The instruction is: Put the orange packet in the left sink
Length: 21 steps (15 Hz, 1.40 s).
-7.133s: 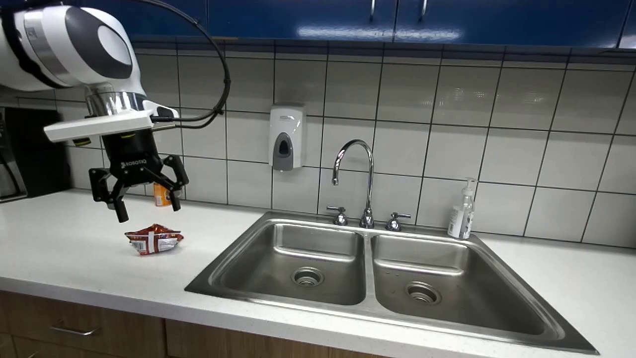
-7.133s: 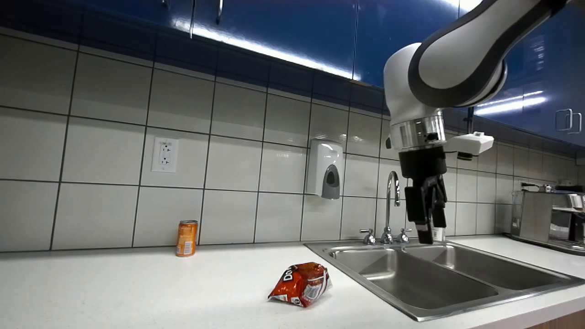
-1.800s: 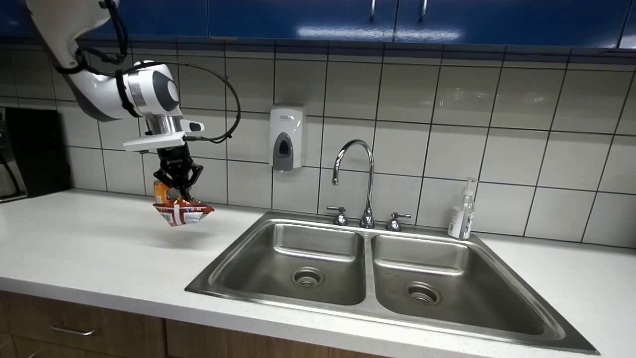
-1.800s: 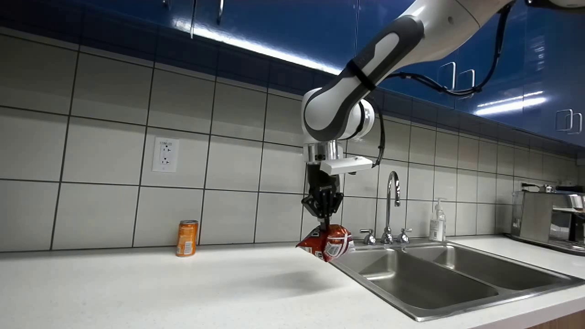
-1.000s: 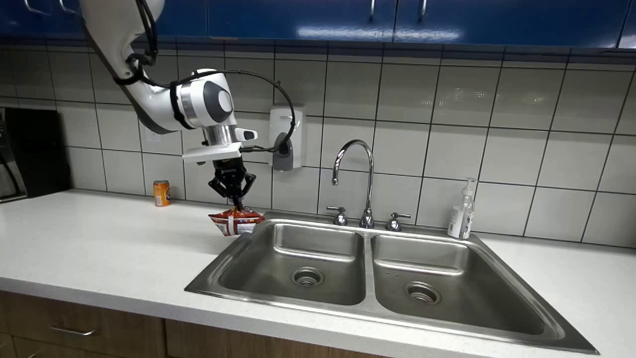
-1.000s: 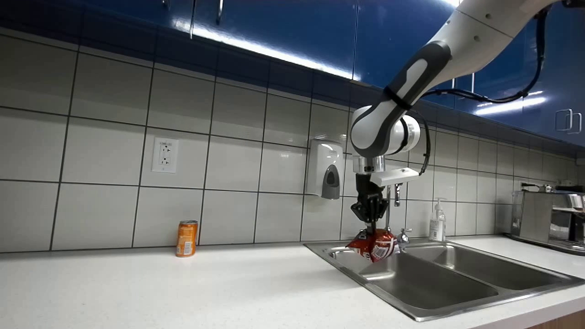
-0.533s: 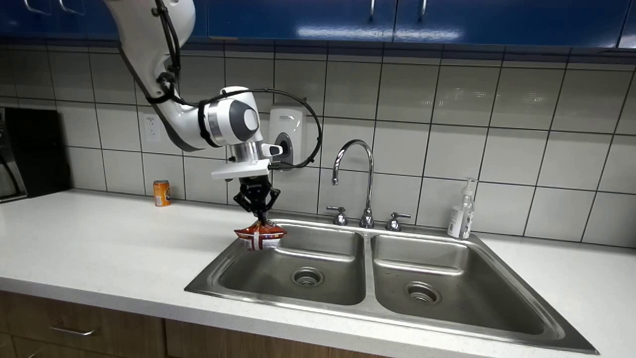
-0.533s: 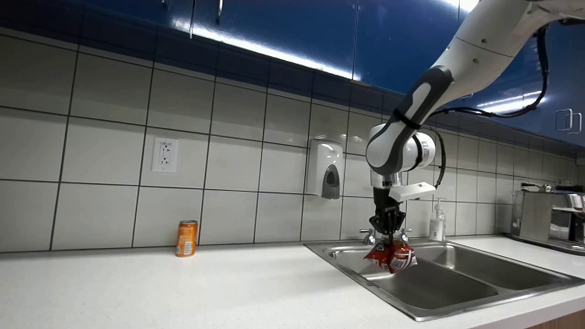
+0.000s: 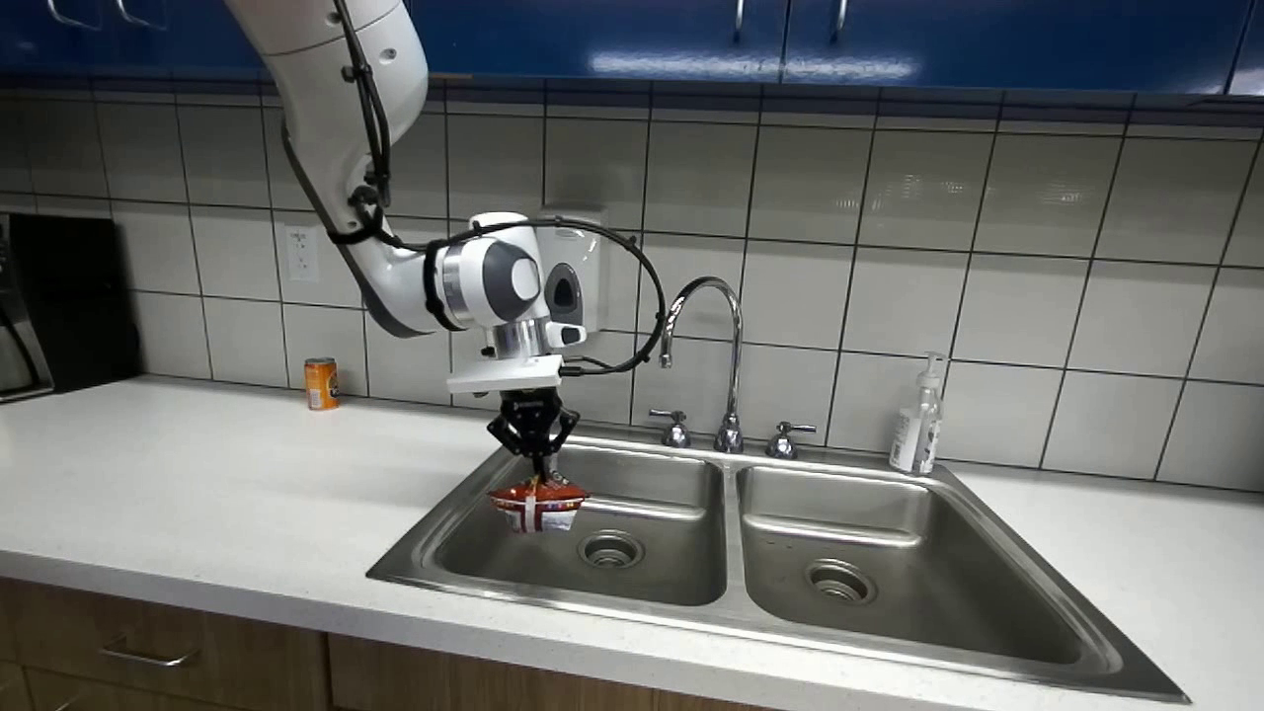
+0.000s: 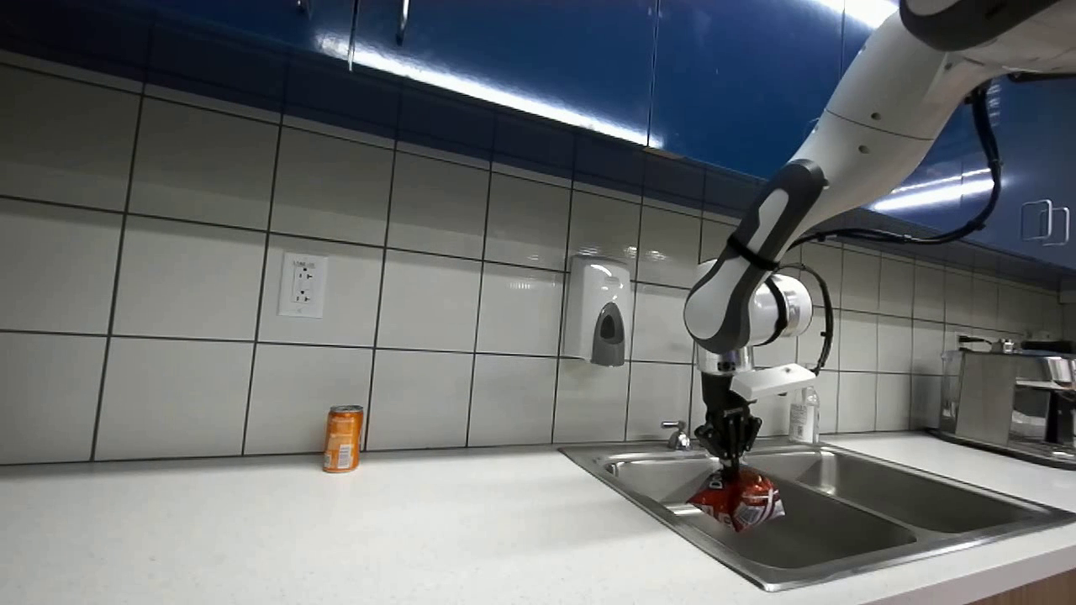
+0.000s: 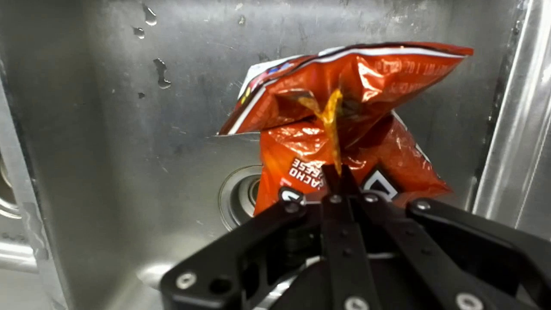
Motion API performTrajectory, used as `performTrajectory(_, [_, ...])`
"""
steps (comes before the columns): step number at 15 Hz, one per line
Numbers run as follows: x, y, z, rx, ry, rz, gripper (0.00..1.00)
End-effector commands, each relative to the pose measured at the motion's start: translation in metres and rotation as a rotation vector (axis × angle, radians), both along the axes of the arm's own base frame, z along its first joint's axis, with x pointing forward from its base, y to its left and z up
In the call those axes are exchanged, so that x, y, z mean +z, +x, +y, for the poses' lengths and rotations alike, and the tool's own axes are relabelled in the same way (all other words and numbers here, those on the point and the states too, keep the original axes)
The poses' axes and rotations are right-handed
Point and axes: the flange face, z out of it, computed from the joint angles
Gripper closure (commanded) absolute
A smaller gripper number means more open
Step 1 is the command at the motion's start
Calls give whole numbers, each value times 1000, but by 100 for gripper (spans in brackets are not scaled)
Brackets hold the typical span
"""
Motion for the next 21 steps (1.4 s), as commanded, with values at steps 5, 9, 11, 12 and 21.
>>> performTrajectory(5, [-48, 19, -7, 16, 39, 7, 100])
performTrajectory(9, [-76, 25, -10, 23, 49, 22, 100])
performTrajectory(11, [-89, 27, -14, 20, 51, 30, 100])
performTrajectory(12, [-94, 27, -16, 19, 52, 34, 100])
performTrajectory(21, [-127, 21, -34, -2, 58, 72, 100])
